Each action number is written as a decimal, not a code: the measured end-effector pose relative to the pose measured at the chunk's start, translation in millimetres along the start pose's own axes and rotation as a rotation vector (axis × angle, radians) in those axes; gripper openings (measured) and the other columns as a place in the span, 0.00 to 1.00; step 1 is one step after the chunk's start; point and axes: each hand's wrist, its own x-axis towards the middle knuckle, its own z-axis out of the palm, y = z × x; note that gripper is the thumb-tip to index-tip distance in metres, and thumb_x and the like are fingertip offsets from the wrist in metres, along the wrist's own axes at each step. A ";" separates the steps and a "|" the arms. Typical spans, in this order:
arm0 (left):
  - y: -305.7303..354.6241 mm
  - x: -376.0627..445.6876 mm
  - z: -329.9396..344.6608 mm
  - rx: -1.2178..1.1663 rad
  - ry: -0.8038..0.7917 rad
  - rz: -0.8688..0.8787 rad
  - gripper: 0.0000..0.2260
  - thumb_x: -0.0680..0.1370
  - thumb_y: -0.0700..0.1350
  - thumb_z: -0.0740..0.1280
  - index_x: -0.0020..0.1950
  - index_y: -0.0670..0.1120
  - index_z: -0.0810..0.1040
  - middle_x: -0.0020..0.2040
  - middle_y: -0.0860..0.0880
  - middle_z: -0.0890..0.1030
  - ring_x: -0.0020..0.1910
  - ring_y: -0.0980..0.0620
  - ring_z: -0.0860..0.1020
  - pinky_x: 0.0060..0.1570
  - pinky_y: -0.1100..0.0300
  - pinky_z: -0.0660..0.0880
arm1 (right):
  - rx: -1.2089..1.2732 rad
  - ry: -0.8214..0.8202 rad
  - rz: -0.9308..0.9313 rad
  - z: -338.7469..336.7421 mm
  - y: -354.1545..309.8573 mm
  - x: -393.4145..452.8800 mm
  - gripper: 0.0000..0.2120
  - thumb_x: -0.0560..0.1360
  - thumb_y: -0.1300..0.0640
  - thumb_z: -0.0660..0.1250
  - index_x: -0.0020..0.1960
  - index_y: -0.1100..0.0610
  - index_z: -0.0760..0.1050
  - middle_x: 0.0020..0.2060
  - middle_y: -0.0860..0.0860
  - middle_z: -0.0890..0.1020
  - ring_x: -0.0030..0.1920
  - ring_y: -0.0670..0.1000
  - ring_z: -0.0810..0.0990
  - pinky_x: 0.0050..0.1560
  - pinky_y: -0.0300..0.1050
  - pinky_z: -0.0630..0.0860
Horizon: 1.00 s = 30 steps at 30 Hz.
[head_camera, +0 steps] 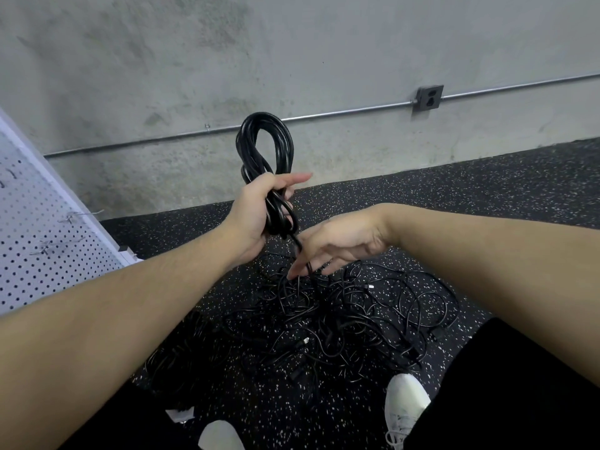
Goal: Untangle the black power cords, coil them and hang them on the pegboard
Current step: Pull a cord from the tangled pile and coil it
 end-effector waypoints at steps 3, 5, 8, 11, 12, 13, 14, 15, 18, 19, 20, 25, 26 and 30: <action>7.0 0.5 -0.1 0.017 0.072 0.017 0.20 0.66 0.54 0.69 0.53 0.47 0.88 0.37 0.51 0.70 0.33 0.53 0.67 0.36 0.58 0.65 | 0.124 -0.012 0.007 -6.1 -3.0 -2.6 0.16 0.84 0.57 0.58 0.67 0.65 0.70 0.45 0.59 0.85 0.52 0.59 0.85 0.62 0.53 0.79; 8.9 -1.0 -2.4 0.082 0.136 -0.001 0.26 0.60 0.62 0.71 0.53 0.51 0.89 0.48 0.43 0.80 0.45 0.43 0.79 0.52 0.51 0.74 | 0.052 0.062 0.022 -9.6 -5.5 -5.4 0.07 0.84 0.55 0.60 0.55 0.58 0.73 0.33 0.52 0.77 0.34 0.52 0.79 0.39 0.44 0.80; 9.5 -5.2 -6.4 0.198 0.208 -0.017 0.25 0.58 0.67 0.69 0.51 0.60 0.88 0.74 0.36 0.72 0.73 0.32 0.68 0.75 0.37 0.61 | -0.191 0.164 0.014 -14.0 -1.8 -9.9 0.11 0.81 0.52 0.66 0.42 0.53 0.71 0.30 0.49 0.73 0.27 0.47 0.67 0.28 0.39 0.63; 4.7 0.8 -18.3 0.280 0.289 -0.048 0.30 0.57 0.67 0.71 0.56 0.59 0.87 0.70 0.43 0.77 0.69 0.43 0.74 0.75 0.39 0.64 | -0.298 0.167 0.054 -20.4 9.5 -18.3 0.16 0.80 0.46 0.68 0.39 0.54 0.71 0.28 0.49 0.75 0.28 0.48 0.71 0.32 0.39 0.71; 2.7 3.4 -23.2 0.302 0.304 -0.075 0.33 0.56 0.68 0.71 0.59 0.57 0.86 0.69 0.44 0.78 0.68 0.44 0.75 0.74 0.40 0.65 | -0.301 0.184 0.046 -23.6 12.8 -21.4 0.17 0.79 0.44 0.68 0.40 0.55 0.72 0.28 0.48 0.74 0.28 0.47 0.71 0.34 0.39 0.73; 1.8 3.9 -26.5 0.327 0.314 -0.102 0.35 0.58 0.68 0.73 0.62 0.55 0.84 0.68 0.44 0.80 0.67 0.44 0.76 0.73 0.41 0.66 | -0.289 0.212 0.024 -27.5 15.3 -23.9 0.16 0.79 0.43 0.68 0.41 0.55 0.75 0.28 0.47 0.73 0.28 0.47 0.71 0.35 0.39 0.72; 0.7 4.7 -30.0 0.361 0.319 -0.120 0.35 0.61 0.67 0.75 0.65 0.52 0.82 0.65 0.47 0.81 0.65 0.46 0.77 0.73 0.42 0.67 | -0.259 0.238 -0.009 -30.6 16.3 -26.2 0.14 0.79 0.44 0.67 0.43 0.54 0.78 0.28 0.45 0.72 0.29 0.46 0.70 0.35 0.39 0.69; -1.0 5.3 -32.0 0.391 0.317 -0.128 0.34 0.66 0.64 0.76 0.67 0.49 0.81 0.63 0.49 0.81 0.63 0.47 0.77 0.72 0.45 0.67 | -0.215 0.257 -0.049 -32.9 16.3 -27.6 0.11 0.80 0.46 0.67 0.46 0.53 0.80 0.29 0.44 0.72 0.30 0.45 0.69 0.34 0.38 0.66; -9.5 10.0 -38.0 0.483 0.297 -0.166 0.28 0.74 0.60 0.75 0.68 0.45 0.79 0.60 0.50 0.81 0.60 0.48 0.76 0.65 0.50 0.69 | -0.118 0.364 -0.170 -31.6 12.3 -28.3 0.07 0.81 0.51 0.67 0.52 0.53 0.81 0.28 0.43 0.71 0.28 0.44 0.67 0.30 0.36 0.64; -10.7 10.3 -37.8 0.510 0.288 -0.179 0.28 0.73 0.61 0.75 0.68 0.45 0.80 0.60 0.49 0.82 0.60 0.48 0.77 0.63 0.51 0.68 | -0.115 0.432 -0.197 -30.5 10.8 -28.1 0.07 0.80 0.50 0.68 0.53 0.53 0.81 0.28 0.44 0.72 0.27 0.44 0.67 0.29 0.36 0.65; -10.5 9.3 -36.2 0.540 0.272 -0.188 0.28 0.73 0.61 0.75 0.68 0.46 0.80 0.61 0.49 0.82 0.61 0.48 0.77 0.62 0.52 0.68 | -0.121 0.502 -0.212 -29.9 8.8 -28.1 0.09 0.79 0.47 0.69 0.51 0.53 0.81 0.28 0.45 0.72 0.26 0.44 0.67 0.28 0.36 0.66; -3.8 0.0 -22.0 0.678 0.077 -0.198 0.26 0.72 0.75 0.63 0.55 0.58 0.87 0.63 0.51 0.80 0.62 0.49 0.74 0.69 0.49 0.62 | -0.102 0.825 -0.178 -32.4 -2.9 -25.6 0.25 0.75 0.34 0.68 0.31 0.53 0.74 0.22 0.47 0.67 0.22 0.47 0.62 0.31 0.42 0.64; -1.3 -1.6 -18.4 0.683 0.026 -0.189 0.30 0.68 0.78 0.61 0.53 0.58 0.87 0.62 0.50 0.82 0.61 0.48 0.76 0.68 0.50 0.63 | -0.084 0.868 -0.166 -31.7 -6.9 -23.8 0.27 0.75 0.32 0.67 0.30 0.52 0.72 0.21 0.46 0.67 0.22 0.47 0.61 0.31 0.43 0.63; -1.9 2.5 -10.4 0.852 -0.113 -0.076 0.35 0.62 0.76 0.71 0.52 0.49 0.85 0.46 0.51 0.86 0.46 0.53 0.81 0.52 0.59 0.75 | 0.243 0.643 -0.125 -27.6 -20.2 -19.2 0.24 0.76 0.32 0.65 0.35 0.51 0.72 0.26 0.44 0.68 0.25 0.45 0.62 0.26 0.37 0.60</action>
